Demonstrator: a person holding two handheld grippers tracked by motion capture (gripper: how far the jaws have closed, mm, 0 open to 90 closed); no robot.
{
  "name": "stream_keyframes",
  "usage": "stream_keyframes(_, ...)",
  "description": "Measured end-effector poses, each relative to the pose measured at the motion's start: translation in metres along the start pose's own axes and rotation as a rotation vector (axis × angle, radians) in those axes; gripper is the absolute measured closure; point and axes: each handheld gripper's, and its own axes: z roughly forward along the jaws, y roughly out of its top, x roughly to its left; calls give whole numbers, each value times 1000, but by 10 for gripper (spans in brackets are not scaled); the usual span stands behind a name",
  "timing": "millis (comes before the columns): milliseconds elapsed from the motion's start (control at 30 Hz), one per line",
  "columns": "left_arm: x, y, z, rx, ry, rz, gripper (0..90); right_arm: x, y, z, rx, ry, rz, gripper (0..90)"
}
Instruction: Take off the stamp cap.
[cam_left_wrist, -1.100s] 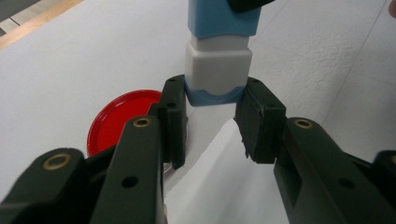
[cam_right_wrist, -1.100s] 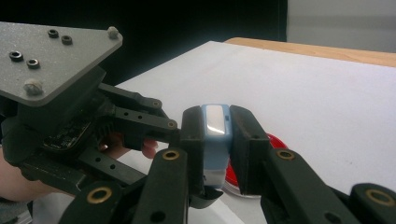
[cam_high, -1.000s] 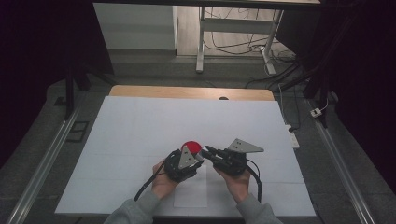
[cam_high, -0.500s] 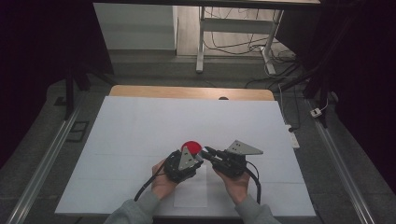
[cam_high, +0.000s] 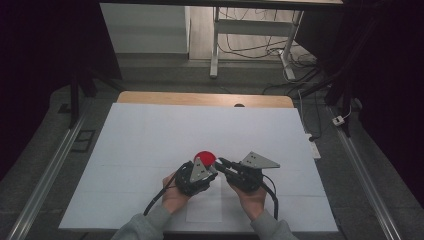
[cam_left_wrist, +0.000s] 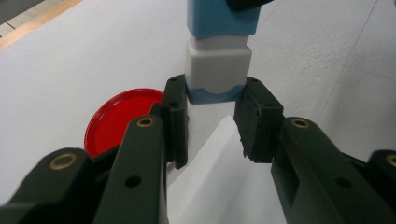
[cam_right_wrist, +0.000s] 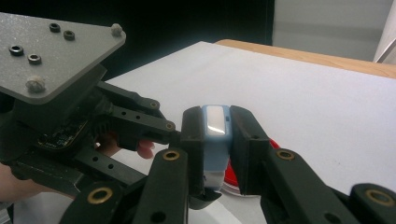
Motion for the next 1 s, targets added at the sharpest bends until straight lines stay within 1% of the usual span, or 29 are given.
stream_keyframes(300, -1, -1, 2, 9, 4, 9, 655, 1, -1, 1, 12, -8, -4, 754)
stream_keyframes(467, -1, -2, 3, 14, 1, 7, 656, 1, -2, 2, 13, -9, 0, 754)
stream_keyframes(833, 0, -3, 3, 10, -2, 0, 656, 1, -3, 2, 7, -14, 7, 754)
stream_keyframes(900, -1, -3, 3, 11, -1, 6, 656, 1, -3, 2, 8, -14, 6, 754)
stream_keyframes(1000, -1, -3, 2, 16, 11, 27, 657, 0, -3, 2, 13, -7, 11, 754)
